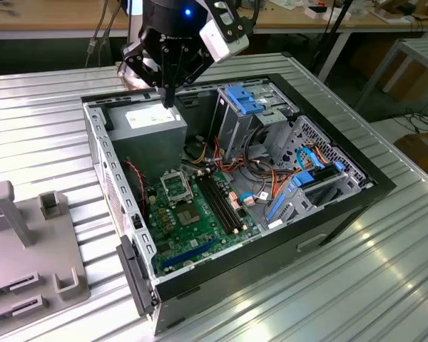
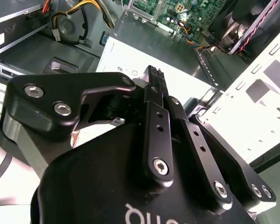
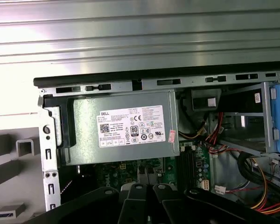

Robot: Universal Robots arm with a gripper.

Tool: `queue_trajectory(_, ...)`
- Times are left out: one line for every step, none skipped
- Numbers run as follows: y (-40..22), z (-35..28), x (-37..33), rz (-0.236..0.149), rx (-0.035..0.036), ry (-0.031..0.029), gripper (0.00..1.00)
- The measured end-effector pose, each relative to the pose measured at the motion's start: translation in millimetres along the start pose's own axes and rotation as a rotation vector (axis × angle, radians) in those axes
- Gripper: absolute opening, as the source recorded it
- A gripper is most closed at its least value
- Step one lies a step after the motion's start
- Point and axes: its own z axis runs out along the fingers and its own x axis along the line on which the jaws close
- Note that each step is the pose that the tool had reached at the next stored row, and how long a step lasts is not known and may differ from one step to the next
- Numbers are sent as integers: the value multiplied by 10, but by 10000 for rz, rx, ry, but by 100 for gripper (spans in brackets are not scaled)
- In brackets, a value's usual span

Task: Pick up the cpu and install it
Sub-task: 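Reach for the cpu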

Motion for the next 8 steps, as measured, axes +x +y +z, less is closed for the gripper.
queue_trajectory(-1, 0, 6, 0, 0, 0, 11)
queue_trajectory(-1, 0, 12, 0, 0, -1, 11)
queue_trajectory(-1, 0, 16, 0, 0, 0, 11)
queue_trajectory(-1, 0, 16, -1, 0, 0, 11)
queue_trajectory(-1, 0, 18, 0, 0, 0, 11)
queue_trajectory(-2, 0, 19, -1, 0, 0, 11)
queue_trajectory(-2, 0, 20, 1, 0, 0, 11)
queue_trajectory(-2, 0, 22, 1, 0, 0, 11)
